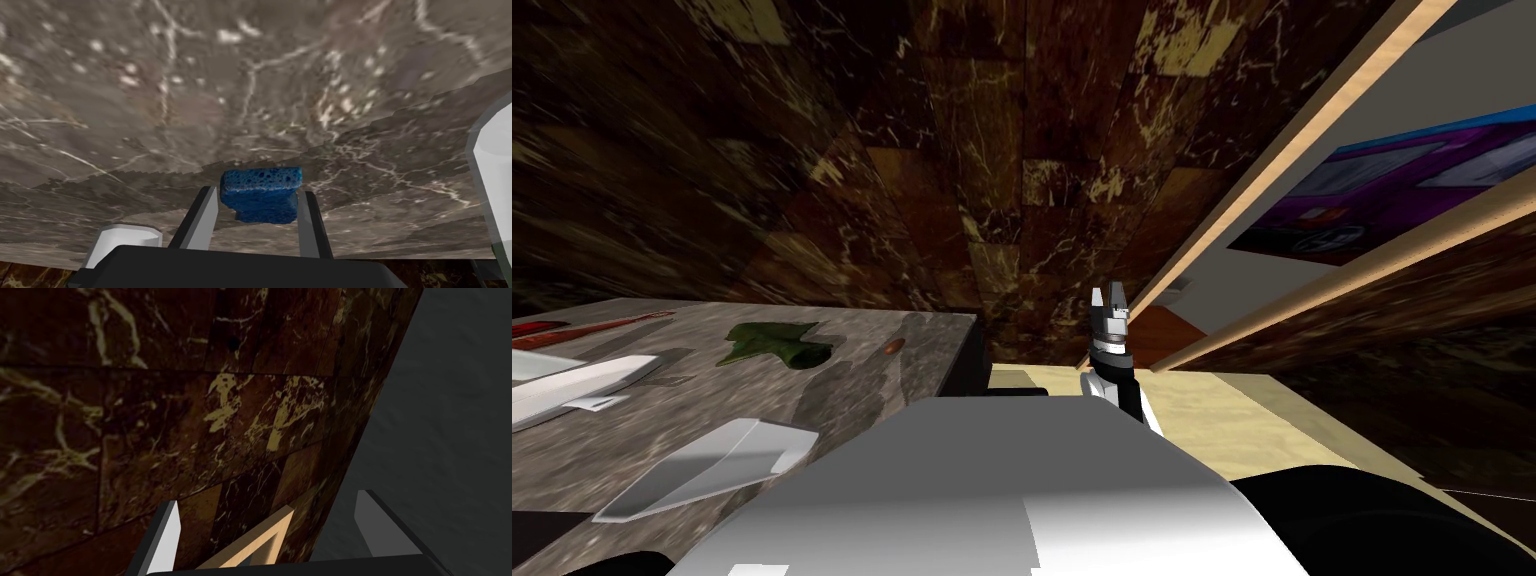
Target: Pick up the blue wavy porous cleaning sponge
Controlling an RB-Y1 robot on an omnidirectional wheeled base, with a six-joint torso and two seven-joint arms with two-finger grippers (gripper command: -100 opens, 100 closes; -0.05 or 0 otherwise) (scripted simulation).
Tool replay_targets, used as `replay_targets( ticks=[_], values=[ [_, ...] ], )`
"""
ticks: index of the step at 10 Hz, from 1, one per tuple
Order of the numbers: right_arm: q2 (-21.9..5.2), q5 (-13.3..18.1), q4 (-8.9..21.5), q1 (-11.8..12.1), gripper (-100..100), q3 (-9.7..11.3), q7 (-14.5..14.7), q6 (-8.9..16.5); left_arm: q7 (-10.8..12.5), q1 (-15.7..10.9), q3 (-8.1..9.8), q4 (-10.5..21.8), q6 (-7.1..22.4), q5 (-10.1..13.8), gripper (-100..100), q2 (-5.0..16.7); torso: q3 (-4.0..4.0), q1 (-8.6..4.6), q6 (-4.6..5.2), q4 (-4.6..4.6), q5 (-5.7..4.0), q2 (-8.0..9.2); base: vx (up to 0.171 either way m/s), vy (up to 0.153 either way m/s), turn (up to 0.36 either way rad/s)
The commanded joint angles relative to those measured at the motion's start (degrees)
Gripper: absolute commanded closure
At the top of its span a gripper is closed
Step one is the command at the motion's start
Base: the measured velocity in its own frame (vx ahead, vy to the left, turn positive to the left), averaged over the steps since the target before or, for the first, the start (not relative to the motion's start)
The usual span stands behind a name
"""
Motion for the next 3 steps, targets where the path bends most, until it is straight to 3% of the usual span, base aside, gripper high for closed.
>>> replay_targets(
  ticks=[1, 2, 3],
  values=[
    [0.00, 0.00, 0.00, 0.00, 0, 0.00, 0.00, 0.00, 0.05, 1.34, -0.10, -1.81, 0.62, 0.13, 100, 0.05, 0.00, 0.00, 0.00, 0.00, 0.00, 0.00, 0.002, -0.007, 0.008],
    [0.00, 0.00, 0.00, 0.00, 0, 0.00, 0.00, 0.00, 0.04, 0.87, -0.10, -1.14, 0.33, 0.06, 100, -0.01, 0.00, 0.00, 0.00, -0.01, -0.01, 0.00, 0.000, 0.000, 0.000],
    [0.00, 0.00, 0.00, 0.00, 0, 0.00, 0.00, 0.00, 0.05, 0.96, -0.10, -1.27, 0.41, 0.07, 0, -0.01, 0.00, 0.04, 0.01, 0.00, 0.01, 0.00, 0.000, 0.000, 0.000]
  ],
)
